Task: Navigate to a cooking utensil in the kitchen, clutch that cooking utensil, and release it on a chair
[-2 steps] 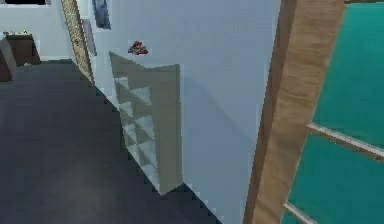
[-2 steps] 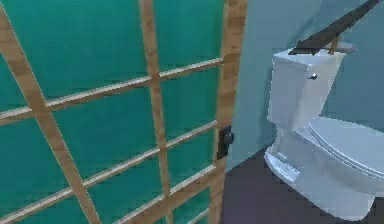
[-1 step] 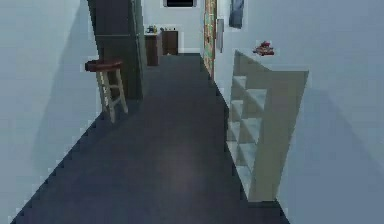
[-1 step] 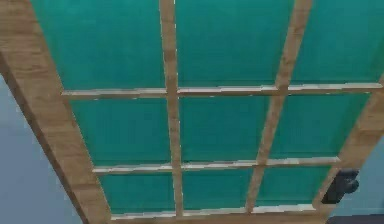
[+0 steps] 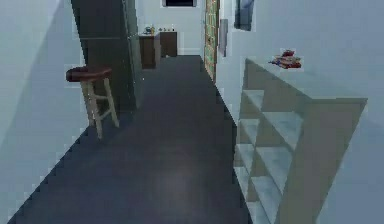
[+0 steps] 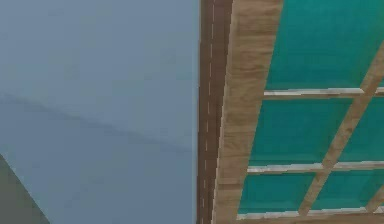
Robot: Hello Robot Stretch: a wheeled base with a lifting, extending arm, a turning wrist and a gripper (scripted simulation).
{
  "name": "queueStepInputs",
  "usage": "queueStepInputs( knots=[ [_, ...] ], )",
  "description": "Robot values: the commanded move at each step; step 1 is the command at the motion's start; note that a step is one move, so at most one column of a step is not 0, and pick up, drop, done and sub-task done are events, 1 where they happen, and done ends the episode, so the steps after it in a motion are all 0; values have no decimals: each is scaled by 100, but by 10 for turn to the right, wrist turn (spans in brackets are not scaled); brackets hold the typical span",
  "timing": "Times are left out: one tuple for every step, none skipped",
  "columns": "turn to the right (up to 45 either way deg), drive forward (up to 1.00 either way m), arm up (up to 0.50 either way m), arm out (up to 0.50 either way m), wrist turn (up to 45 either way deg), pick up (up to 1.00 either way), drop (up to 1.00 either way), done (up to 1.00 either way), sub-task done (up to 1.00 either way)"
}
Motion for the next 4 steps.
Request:
queueStepInputs(
  knots=[
    [-30,0,0,0,0,0,0,0,0],
    [0,100,0,0,0,0,0,0,0],
    [-30,0,0,0,0,0,0,0,0],
    [0,100,0,0,0,0,0,0,0]
  ],
)
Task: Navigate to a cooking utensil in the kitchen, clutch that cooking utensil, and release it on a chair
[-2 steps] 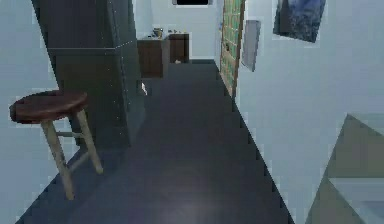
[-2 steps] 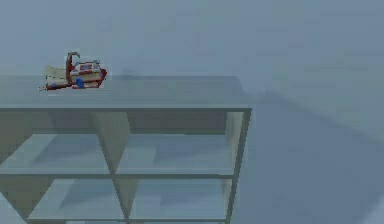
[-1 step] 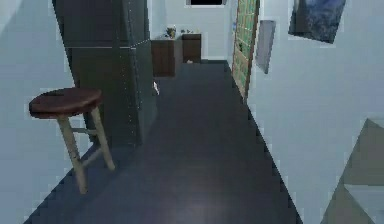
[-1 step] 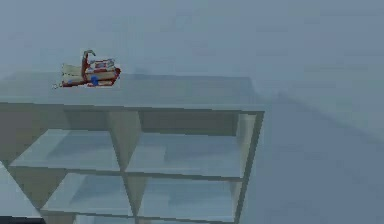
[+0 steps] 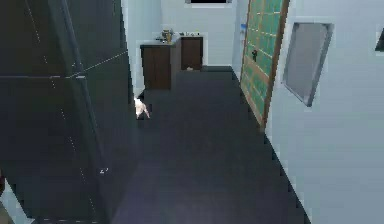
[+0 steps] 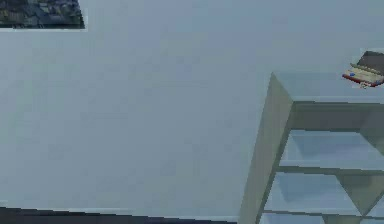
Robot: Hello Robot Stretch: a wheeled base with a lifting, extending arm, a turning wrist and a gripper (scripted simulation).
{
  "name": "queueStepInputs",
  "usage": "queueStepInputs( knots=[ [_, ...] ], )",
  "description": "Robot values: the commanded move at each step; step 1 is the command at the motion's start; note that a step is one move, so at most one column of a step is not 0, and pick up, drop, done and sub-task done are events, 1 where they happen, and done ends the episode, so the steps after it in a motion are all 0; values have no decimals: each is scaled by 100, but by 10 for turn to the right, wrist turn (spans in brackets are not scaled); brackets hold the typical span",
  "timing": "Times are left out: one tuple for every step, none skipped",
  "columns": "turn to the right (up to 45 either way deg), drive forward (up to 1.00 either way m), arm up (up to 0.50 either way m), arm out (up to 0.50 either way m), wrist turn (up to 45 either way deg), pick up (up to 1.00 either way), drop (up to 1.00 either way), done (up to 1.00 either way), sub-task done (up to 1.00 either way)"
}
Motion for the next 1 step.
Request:
queueStepInputs(
  knots=[
    [0,100,0,0,0,0,0,0,0]
  ],
)
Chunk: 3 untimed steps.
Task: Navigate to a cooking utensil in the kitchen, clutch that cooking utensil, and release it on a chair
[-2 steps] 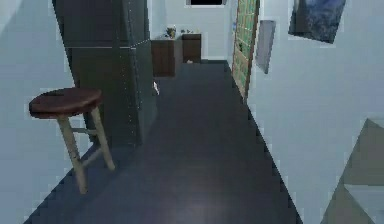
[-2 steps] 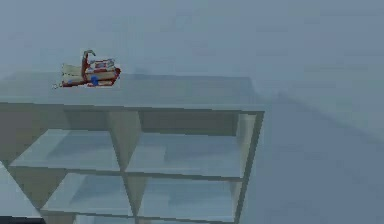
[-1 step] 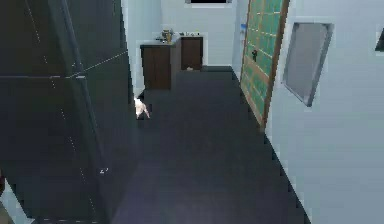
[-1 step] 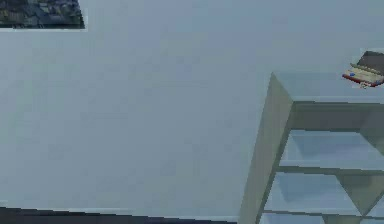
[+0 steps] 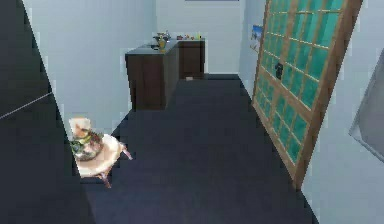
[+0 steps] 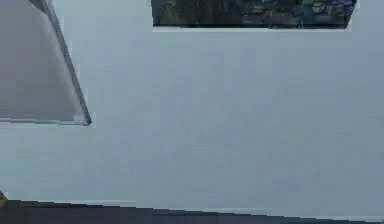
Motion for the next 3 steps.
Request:
queueStepInputs(
  knots=[
    [0,100,0,0,0,0,0,0,0],
    [0,100,0,0,0,0,0,0,0],
    [0,100,0,0,0,0,0,0,0]
  ],
)
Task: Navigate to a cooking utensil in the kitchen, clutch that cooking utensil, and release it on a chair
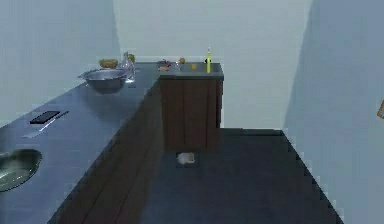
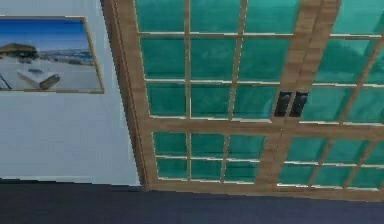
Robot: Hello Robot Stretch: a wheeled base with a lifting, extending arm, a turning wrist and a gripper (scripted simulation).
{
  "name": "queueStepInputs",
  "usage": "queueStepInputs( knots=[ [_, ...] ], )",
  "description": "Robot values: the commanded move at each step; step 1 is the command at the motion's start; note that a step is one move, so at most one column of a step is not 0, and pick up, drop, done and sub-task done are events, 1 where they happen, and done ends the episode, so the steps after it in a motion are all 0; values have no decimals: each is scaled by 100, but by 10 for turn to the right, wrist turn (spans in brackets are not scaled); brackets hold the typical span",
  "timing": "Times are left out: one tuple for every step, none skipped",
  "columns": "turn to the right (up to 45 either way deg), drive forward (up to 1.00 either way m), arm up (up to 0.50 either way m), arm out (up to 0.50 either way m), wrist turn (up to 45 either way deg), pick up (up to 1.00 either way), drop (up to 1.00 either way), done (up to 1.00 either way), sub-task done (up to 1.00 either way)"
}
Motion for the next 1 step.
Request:
queueStepInputs(
  knots=[
    [30,0,0,0,0,0,0,0,0]
  ],
)
